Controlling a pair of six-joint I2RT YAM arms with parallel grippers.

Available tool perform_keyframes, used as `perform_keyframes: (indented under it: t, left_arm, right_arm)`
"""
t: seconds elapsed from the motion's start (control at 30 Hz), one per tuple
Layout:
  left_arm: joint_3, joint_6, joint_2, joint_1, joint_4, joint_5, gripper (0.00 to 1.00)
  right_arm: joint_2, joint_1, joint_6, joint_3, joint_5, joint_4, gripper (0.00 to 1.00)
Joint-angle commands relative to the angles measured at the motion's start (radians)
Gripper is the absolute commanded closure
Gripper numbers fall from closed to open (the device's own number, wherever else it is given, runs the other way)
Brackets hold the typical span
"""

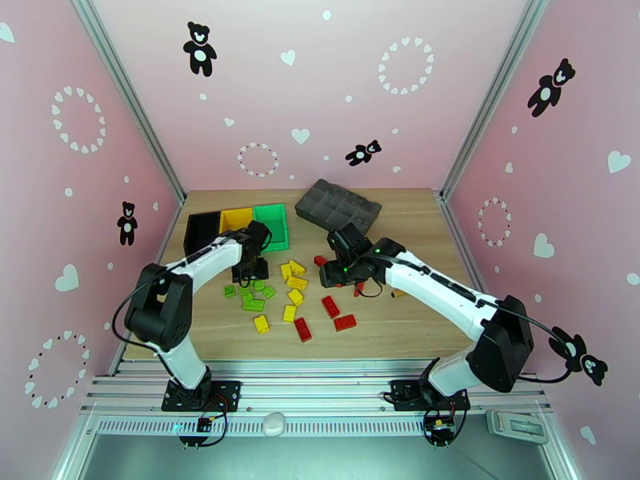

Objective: Sort the legos into containers by color

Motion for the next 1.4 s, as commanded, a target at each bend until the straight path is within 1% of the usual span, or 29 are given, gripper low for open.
perform_keyframes:
  t: [0.0, 0.2, 0.3, 0.4, 0.47, 0.57, 0.63, 0.77, 0.9, 0.97, 1.1, 1.23, 1.3, 1.37]
  left_arm:
    - [0.047, 0.041, 0.032, 0.028, 0.020, 0.011, 0.39]
    - [0.077, 0.061, 0.074, 0.053, 0.036, 0.041, 0.43]
    - [0.078, 0.069, 0.091, 0.054, 0.044, 0.061, 0.46]
    - [0.064, 0.070, 0.095, 0.053, 0.057, 0.073, 0.50]
    - [0.057, 0.069, 0.095, 0.053, 0.061, 0.079, 0.54]
    - [0.054, 0.068, 0.083, 0.053, 0.056, 0.076, 0.66]
    - [0.056, 0.063, 0.058, 0.053, 0.047, 0.067, 0.72]
    - [0.072, 0.054, -0.014, 0.053, 0.019, 0.067, 0.80]
    - [0.089, 0.031, -0.092, 0.053, -0.012, 0.073, 0.81]
    - [0.098, 0.022, -0.135, 0.055, -0.025, 0.071, 0.82]
    - [0.138, 0.014, -0.176, 0.088, -0.049, 0.070, 0.83]
    - [0.221, 0.028, -0.155, 0.162, -0.062, 0.076, 0.83]
    - [0.278, 0.038, -0.118, 0.195, -0.071, 0.075, 0.83]
    - [0.350, 0.049, -0.064, 0.225, -0.080, 0.073, 0.83]
  right_arm:
    - [0.024, 0.002, -0.022, 0.027, -0.015, -0.020, 0.40]
    - [0.078, 0.001, -0.017, 0.050, -0.046, 0.000, 0.44]
    - [0.100, 0.002, -0.018, 0.072, -0.045, -0.004, 0.47]
    - [0.113, 0.002, -0.019, 0.092, -0.034, -0.006, 0.47]
    - [0.118, 0.002, -0.019, 0.106, -0.026, -0.007, 0.47]
    - [0.125, 0.001, -0.017, 0.121, -0.011, -0.011, 0.47]
    - [0.129, 0.001, -0.013, 0.131, -0.003, -0.012, 0.47]
    - [0.139, 0.001, -0.012, 0.150, -0.013, 0.004, 0.47]
    - [0.179, 0.001, -0.013, 0.214, -0.026, -0.018, 0.47]
    - [0.216, 0.002, 0.002, 0.273, -0.020, -0.052, 0.47]
    - [0.309, 0.004, 0.043, 0.404, 0.016, -0.141, 0.46]
    - [0.376, 0.003, 0.041, 0.487, -0.003, -0.139, 0.45]
    - [0.392, 0.004, 0.052, 0.504, -0.012, -0.116, 0.45]
    - [0.414, 0.002, 0.056, 0.526, -0.058, -0.099, 0.43]
